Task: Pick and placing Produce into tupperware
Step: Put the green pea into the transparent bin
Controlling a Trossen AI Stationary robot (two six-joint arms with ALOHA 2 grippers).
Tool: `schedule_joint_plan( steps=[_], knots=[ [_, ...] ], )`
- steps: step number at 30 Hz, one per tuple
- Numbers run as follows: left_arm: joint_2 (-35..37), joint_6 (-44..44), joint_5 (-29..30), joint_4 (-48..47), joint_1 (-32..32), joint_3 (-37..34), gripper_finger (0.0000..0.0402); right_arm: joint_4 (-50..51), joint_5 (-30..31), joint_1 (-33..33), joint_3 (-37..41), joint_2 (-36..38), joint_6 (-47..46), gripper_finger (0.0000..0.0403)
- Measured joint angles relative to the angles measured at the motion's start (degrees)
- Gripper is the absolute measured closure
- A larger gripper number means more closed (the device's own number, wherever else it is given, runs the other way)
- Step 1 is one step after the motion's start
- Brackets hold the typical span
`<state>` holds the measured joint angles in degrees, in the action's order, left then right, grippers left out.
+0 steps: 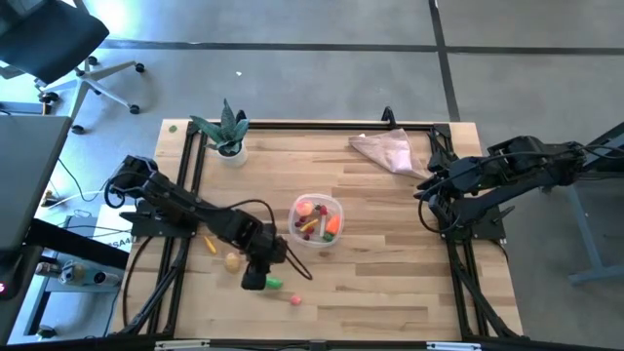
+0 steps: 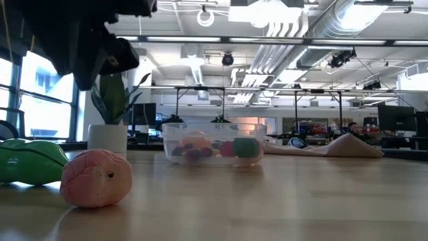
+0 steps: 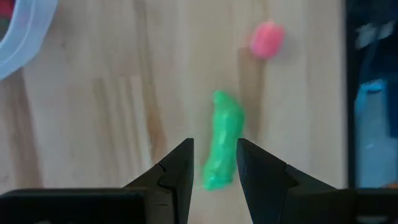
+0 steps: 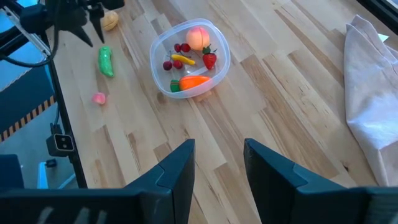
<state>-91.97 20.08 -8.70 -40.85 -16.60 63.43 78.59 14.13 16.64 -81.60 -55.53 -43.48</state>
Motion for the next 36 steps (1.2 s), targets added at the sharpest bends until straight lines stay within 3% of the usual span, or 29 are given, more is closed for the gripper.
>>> schedule_joint_plan(
  steps=[7,17,26,36],
  knots=[
    [-0.3,-0.3,0.4,-1.2,-0.2,-0.2,0.0282,0.0,0.0,0.0,0.0,0.0,0.0,0.0272],
    [-1.2,7.0,-2.1,-1.3,-2.2,-0.2,0.0192,0.0,0.0,0.0,0.0,0.0,0.0,0.0272],
    [-4.1,10.1,-0.5,-0.1,-6.8,-0.1,0.0196,0.0,0.0,0.0,0.0,0.0,0.0,0.0272],
    [-9.3,9.8,3.4,0.2,-7.1,-0.2,0.0177,0.0,0.0,0.0,0.0,0.0,0.0,0.0272]
  ],
)
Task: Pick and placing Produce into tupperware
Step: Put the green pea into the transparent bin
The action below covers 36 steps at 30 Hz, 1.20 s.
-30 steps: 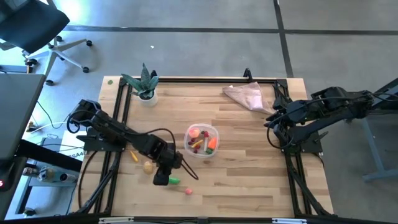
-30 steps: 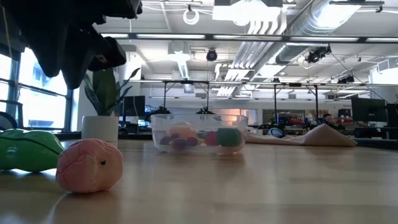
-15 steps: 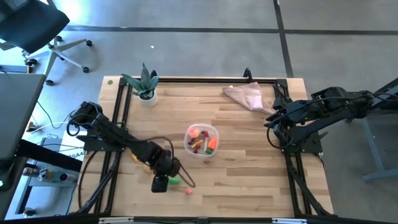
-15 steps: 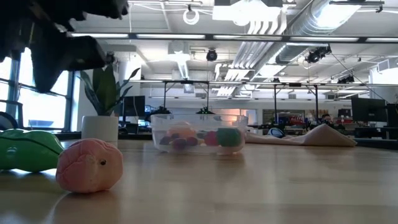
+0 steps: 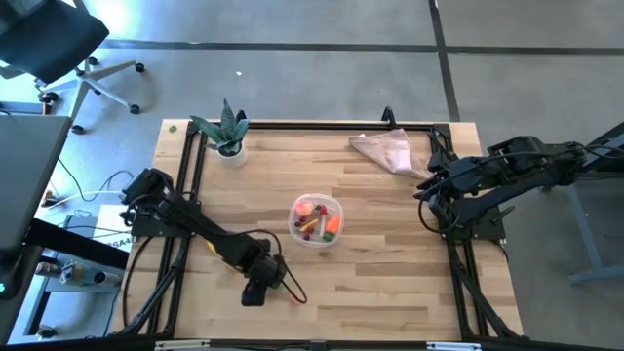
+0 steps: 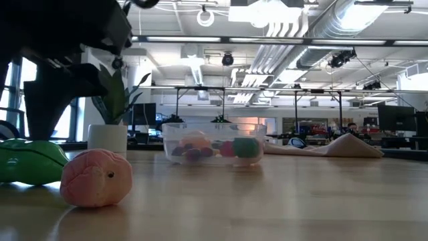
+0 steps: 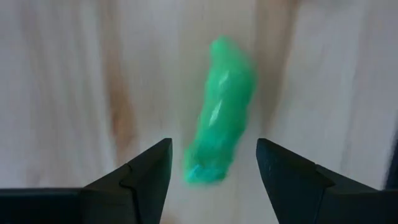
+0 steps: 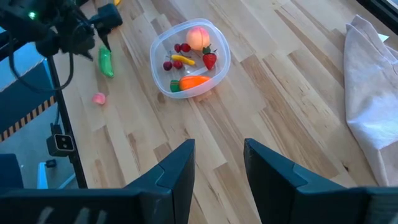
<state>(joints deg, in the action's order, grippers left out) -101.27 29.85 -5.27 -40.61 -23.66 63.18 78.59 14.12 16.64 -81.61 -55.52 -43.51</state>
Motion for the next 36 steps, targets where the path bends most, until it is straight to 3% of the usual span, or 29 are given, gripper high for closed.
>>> schedule_joint_plan(
  steps=[18,30,36],
  knots=[
    [-6.0,-2.6,-1.8,3.0,0.0,1.0,0.0156,-0.2,0.0,0.0,0.0,0.0,0.0,0.0272],
    [-6.4,-0.5,6.3,-0.6,0.0,2.1,0.0157,-0.6,0.0,0.0,0.0,0.0,0.0,0.0272],
    [-6.4,0.4,6.9,-1.8,0.0,2.1,0.0157,-0.6,0.0,0.0,0.0,0.0,0.0,0.0272]
  ],
)
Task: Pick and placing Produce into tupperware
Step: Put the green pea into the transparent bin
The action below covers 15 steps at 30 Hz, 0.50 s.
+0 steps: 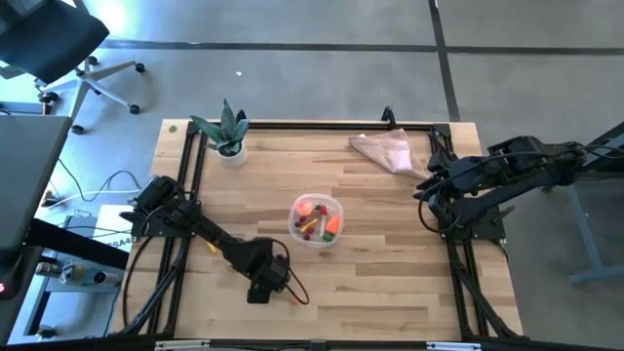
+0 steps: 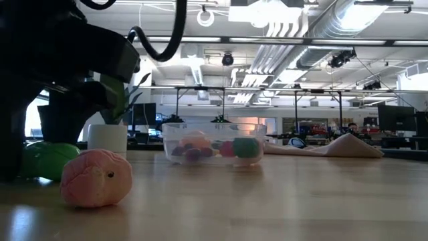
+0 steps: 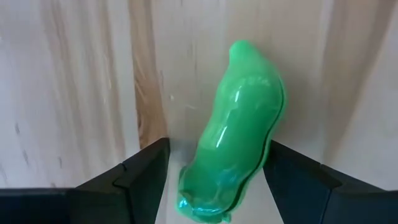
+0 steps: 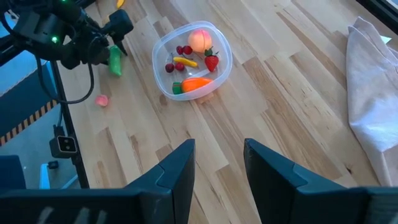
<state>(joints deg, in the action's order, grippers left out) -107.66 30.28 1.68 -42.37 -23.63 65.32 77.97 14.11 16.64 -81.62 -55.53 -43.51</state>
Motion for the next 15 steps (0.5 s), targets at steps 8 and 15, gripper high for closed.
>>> schedule_joint_plan(
  steps=[8,15],
  knots=[
    [0.0,0.1,1.8,-0.4,0.0,0.0,0.0157,0.0,0.0,0.0,0.0,0.0,0.0,0.0272],
    [0.0,0.0,3.9,-0.3,0.0,0.0,0.0157,0.0,0.0,0.0,0.0,0.0,0.0,0.0272]
  ],
)
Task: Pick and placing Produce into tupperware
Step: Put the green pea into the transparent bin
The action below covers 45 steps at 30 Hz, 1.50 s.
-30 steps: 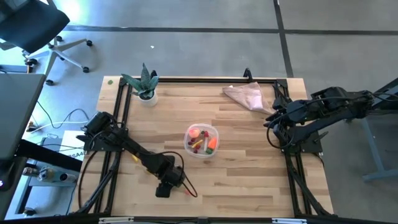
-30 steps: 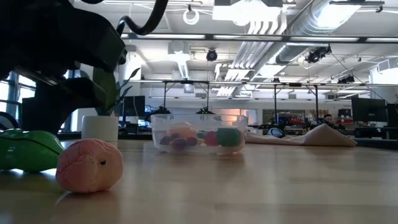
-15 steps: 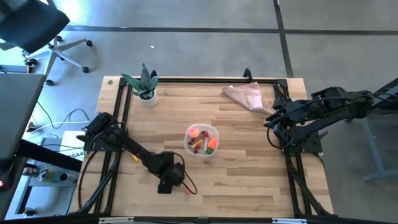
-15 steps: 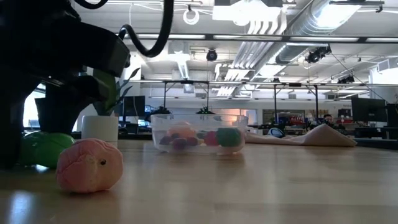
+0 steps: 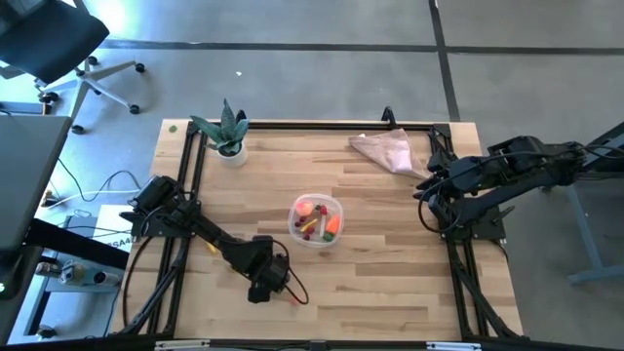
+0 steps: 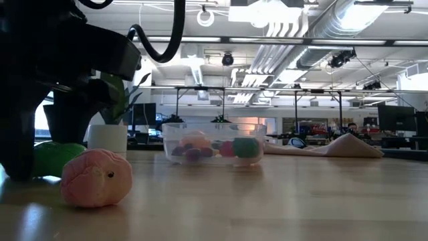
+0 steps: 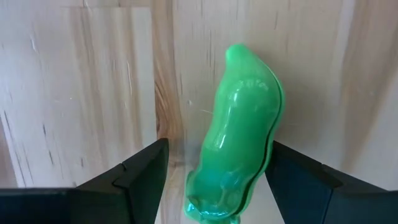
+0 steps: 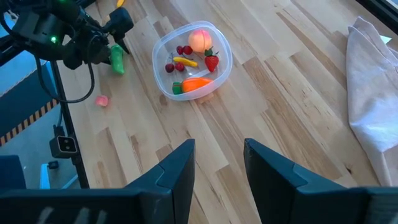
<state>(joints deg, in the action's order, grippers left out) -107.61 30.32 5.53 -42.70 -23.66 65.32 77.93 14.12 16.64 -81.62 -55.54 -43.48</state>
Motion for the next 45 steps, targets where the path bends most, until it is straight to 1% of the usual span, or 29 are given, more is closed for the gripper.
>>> schedule_joint_plan(
  steps=[4,12,17,20,27,36,39,45],
  knots=[
    [0.0,-0.5,0.1,0.1,0.0,0.0,0.0164,0.0,0.0,0.0,0.0,0.0,0.0,0.0272],
    [0.0,-0.6,0.1,0.2,0.0,0.0,0.0234,0.0,0.0,0.0,0.0,0.0,0.0,0.0272],
    [0.0,-1.7,-0.5,0.3,0.0,0.0,0.0259,0.0,0.0,0.0,0.0,0.0,0.0,0.0272],
    [0.0,-1.6,-0.7,0.4,0.0,0.0,0.0259,0.0,0.0,0.0,0.0,0.0,0.0,0.0272],
    [0.0,-1.6,-0.9,0.6,0.0,0.0,0.0246,0.0,0.0,0.0,0.0,0.0,0.0,0.0272],
    [0.0,-1.6,-1.0,0.2,0.0,0.5,0.0259,0.0,0.0,0.0,0.0,0.0,0.0,0.0272],
    [0.0,-2.1,-0.8,-1.8,0.1,3.5,0.0260,0.0,0.0,0.0,0.0,0.0,0.0,0.0272],
    [0.0,-7.9,4.2,-8.3,0.5,12.5,0.0260,0.0,0.0,0.0,0.0,0.0,0.0,0.0272]
  ],
)
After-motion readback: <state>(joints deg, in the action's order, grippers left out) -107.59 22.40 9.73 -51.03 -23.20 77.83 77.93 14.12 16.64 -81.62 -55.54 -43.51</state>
